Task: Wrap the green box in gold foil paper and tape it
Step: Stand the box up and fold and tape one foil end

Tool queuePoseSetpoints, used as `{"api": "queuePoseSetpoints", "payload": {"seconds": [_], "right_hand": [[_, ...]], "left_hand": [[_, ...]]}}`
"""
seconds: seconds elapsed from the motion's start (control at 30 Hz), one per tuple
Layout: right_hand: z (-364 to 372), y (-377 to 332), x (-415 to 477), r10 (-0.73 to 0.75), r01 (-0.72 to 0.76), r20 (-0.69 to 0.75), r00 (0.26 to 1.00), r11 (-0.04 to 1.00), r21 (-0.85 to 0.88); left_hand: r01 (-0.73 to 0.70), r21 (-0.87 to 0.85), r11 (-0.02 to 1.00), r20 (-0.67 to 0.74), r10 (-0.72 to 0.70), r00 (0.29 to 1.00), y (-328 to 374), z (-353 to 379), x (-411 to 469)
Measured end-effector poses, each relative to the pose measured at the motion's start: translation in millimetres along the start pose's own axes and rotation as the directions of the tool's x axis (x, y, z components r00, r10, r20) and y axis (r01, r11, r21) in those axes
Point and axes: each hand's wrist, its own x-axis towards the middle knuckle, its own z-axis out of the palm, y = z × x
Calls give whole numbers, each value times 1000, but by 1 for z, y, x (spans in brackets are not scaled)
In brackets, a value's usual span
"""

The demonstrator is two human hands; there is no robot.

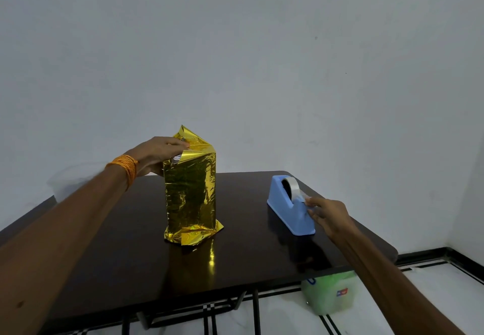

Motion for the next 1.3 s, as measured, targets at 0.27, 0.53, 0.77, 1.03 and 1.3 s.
{"api": "queuePoseSetpoints", "payload": {"seconds": [0.27,0.53,0.77,1.03,1.3], "right_hand": [[-9,20,6,-87,89,35,996,994,-64],[-17,22,3,-43,52,134,990,997,-63],[-23,23,7,-49,67,190,981,994,-89],[-28,7,19,-127,214,290,949,932,-291],[-31,9,18,-143,250,261,955,859,-447]], "left_hand": [[5,16,1000,3,-5,1000,0,0,2],[21,3,1000,15,-21,1000,1,-1,2],[32,-10,999,24,-31,999,-3,-3,8],[4,6,1000,31,-4,1000,-2,-4,4],[0,19,1000,28,0,1000,0,-2,1]]}}
